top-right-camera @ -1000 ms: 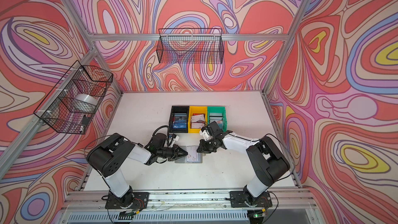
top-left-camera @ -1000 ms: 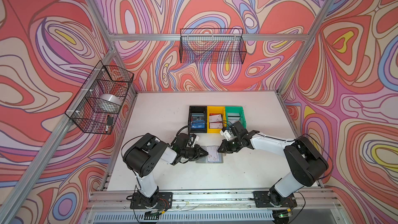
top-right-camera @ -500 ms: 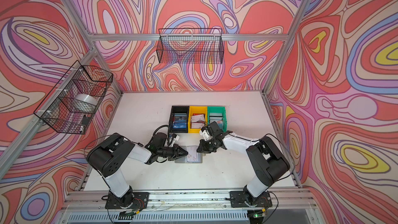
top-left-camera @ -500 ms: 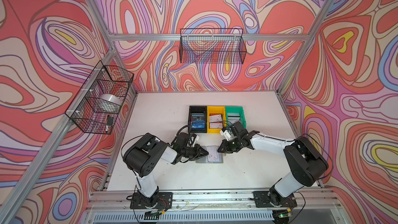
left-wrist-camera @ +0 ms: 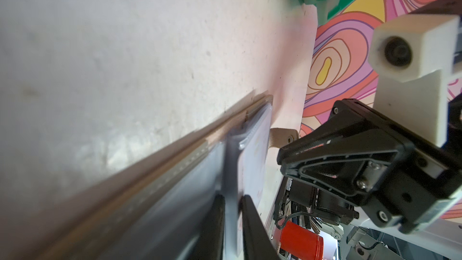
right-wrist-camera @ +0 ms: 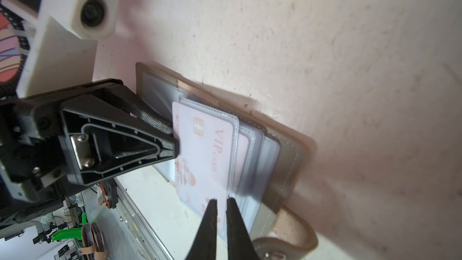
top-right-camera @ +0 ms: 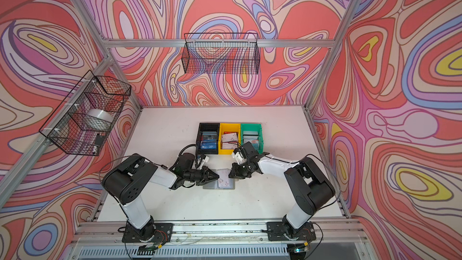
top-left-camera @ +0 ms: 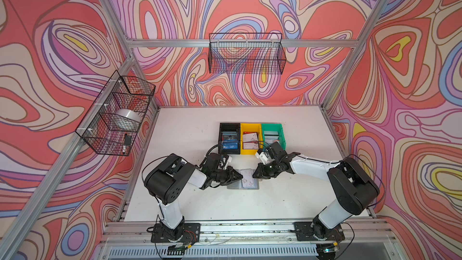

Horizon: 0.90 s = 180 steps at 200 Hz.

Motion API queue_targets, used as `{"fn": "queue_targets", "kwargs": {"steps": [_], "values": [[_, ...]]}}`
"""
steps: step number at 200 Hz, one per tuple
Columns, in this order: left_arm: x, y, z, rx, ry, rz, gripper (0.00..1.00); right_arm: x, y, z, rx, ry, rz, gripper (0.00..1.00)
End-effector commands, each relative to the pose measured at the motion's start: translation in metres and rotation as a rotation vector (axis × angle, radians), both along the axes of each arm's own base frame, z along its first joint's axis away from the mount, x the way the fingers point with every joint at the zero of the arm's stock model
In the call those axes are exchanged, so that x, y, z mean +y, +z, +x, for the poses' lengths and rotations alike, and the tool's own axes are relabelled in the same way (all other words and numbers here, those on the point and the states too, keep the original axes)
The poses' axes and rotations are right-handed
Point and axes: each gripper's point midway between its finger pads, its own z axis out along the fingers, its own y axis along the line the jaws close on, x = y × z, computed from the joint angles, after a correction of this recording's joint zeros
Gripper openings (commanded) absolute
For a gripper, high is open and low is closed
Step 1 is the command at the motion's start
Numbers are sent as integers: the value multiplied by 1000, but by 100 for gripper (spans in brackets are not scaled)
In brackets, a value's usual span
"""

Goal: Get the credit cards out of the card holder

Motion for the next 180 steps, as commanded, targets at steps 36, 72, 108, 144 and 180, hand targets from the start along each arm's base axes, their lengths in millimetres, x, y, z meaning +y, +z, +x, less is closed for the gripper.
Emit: {"fn": "queue_targets", "kwargs": {"steps": [36, 72, 108, 144, 180], "values": [[6, -30, -6, 76, 34, 94, 18, 0, -10, -5, 21, 5, -5, 13], [4, -31, -6, 80, 31, 89, 17, 0, -11, -5, 24, 7, -6, 13], [2, -31, -7, 82, 29, 81, 17, -1, -15, -6, 35, 9, -11, 13], [-8, -22, 3, 54, 19, 56, 18, -1, -20, -7, 47, 8, -16, 13], [-8, -23, 1, 57, 15, 58, 17, -1, -24, -9, 58, 9, -20, 13]]}}
